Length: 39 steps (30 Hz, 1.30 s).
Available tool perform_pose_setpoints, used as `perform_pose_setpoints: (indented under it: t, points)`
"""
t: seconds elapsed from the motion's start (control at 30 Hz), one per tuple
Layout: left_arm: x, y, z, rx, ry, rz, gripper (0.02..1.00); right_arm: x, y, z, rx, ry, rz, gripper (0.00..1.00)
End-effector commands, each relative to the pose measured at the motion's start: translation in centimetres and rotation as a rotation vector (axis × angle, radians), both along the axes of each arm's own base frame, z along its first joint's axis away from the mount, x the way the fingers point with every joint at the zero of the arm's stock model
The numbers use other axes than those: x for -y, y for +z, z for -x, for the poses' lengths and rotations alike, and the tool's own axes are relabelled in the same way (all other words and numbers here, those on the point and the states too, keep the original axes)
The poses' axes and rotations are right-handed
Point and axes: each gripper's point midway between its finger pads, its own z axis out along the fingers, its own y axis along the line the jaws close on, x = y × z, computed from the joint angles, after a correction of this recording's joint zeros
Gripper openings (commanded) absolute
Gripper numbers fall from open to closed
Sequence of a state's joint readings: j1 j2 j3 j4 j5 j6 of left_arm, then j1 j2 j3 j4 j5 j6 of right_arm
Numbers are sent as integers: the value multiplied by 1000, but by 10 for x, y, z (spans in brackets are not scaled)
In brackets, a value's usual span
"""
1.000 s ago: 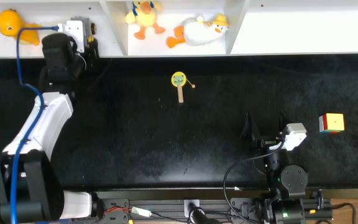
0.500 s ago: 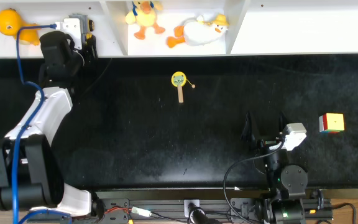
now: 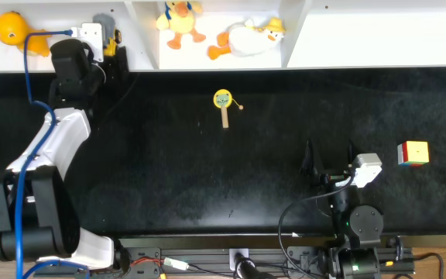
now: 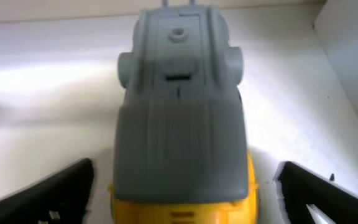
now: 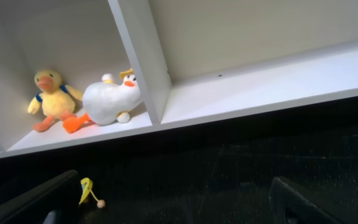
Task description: Store Toys
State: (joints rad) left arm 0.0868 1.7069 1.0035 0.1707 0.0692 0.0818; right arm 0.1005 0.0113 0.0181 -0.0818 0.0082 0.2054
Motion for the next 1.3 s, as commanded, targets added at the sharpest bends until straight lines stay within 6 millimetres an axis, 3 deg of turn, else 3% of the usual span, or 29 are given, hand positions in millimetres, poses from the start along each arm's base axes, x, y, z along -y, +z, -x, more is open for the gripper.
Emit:
perform_pose_setpoints:
  t: [0.03, 0.23, 0.43, 0.53, 0.83, 1.07, 1.3]
  points:
    - [1, 18, -6, 39, -5, 4, 998, 0, -4, 0, -1, -5, 4, 996]
    - [2, 56, 16, 60, -4, 2, 998, 0, -4, 0, -1, -5, 4, 993]
    - [6, 95, 76, 1, 2, 4, 998, 0, -4, 0, -1, -5, 4, 996]
    - [7, 103, 112, -55, 10, 6, 996, 0, -4, 0, -1, -5, 4, 993]
    - [13, 98, 212, -192, 24, 20, 998, 0, -4, 0, -1, -5, 4, 996]
    - [16, 86, 250, -202, 27, 18, 998, 0, -4, 0, -1, -5, 4, 996]
    - [17, 70, 261, -292, 27, 26, 998, 0, -4, 0, -1, -5, 4, 996]
